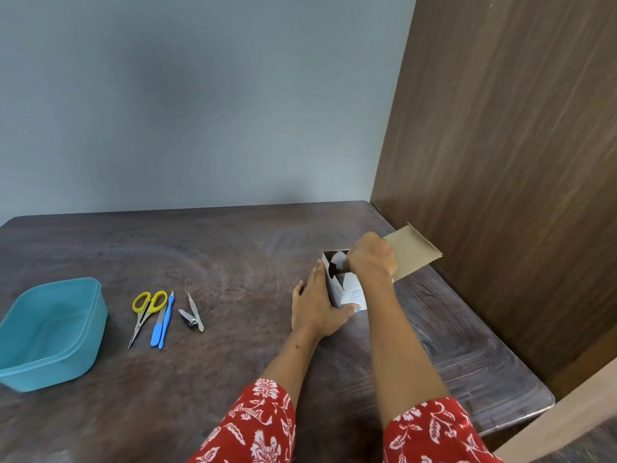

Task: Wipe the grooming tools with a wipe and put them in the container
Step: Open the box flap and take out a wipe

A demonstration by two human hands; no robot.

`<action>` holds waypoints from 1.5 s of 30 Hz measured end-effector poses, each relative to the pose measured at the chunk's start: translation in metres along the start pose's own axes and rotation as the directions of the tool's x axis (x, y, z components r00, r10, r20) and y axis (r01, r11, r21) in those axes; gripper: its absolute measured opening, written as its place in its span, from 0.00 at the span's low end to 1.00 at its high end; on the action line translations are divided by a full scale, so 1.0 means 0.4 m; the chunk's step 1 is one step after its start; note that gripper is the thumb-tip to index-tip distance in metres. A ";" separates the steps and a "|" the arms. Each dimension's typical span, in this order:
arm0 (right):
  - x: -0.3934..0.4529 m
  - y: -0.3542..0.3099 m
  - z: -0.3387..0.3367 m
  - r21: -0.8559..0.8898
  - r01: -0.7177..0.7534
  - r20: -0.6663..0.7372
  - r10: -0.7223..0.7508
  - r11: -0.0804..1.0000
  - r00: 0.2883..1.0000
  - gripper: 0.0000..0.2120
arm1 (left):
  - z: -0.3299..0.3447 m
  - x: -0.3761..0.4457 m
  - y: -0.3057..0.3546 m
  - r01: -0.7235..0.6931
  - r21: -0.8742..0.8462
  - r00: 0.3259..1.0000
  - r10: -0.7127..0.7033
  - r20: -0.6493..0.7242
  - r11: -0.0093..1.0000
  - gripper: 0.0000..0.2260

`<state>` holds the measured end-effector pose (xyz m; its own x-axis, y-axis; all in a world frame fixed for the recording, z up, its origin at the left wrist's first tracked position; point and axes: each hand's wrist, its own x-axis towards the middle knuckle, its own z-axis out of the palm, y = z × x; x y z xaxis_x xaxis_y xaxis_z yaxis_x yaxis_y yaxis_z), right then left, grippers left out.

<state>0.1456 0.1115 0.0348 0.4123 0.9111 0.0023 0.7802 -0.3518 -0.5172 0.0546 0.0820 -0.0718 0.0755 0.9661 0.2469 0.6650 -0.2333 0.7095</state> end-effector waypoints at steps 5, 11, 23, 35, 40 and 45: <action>0.007 0.002 -0.026 0.002 0.039 0.058 -0.039 0.999 0.998 0.13 | -0.004 -0.001 0.005 -0.001 -0.010 1.000 0.001 -0.020 1.000 0.46; 0.002 0.007 -0.037 0.137 0.041 0.067 -0.051 0.990 0.996 0.15 | -0.006 -0.003 0.005 -0.004 -0.013 0.999 0.004 -0.034 1.000 0.47; -0.002 0.028 -0.053 0.479 0.021 0.157 -0.110 0.878 0.981 0.04 | -0.004 -0.002 0.004 -0.018 0.004 0.999 0.018 -0.043 1.000 0.47; -0.003 0.066 -0.089 0.533 0.158 -0.407 0.089 0.831 0.909 0.24 | -0.004 0.001 -0.004 -0.025 -0.026 0.999 0.024 -0.044 0.999 0.46; 0.017 0.162 -0.120 0.690 0.206 -0.592 0.379 0.694 0.711 0.23 | -0.006 0.001 -0.001 -0.024 -0.034 0.999 0.022 -0.050 0.999 0.46; 0.021 0.207 -0.115 0.926 -0.084 -0.145 0.551 0.369 0.822 0.19 | -0.008 -0.001 0.005 -0.023 -0.028 0.998 0.021 -0.051 0.999 0.46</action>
<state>0.2352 0.0803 0.0314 0.8371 0.5234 -0.1591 -0.1823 -0.0072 -0.9832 0.0535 0.0810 -0.0686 0.0516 0.9541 0.2951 0.6423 -0.2580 0.7217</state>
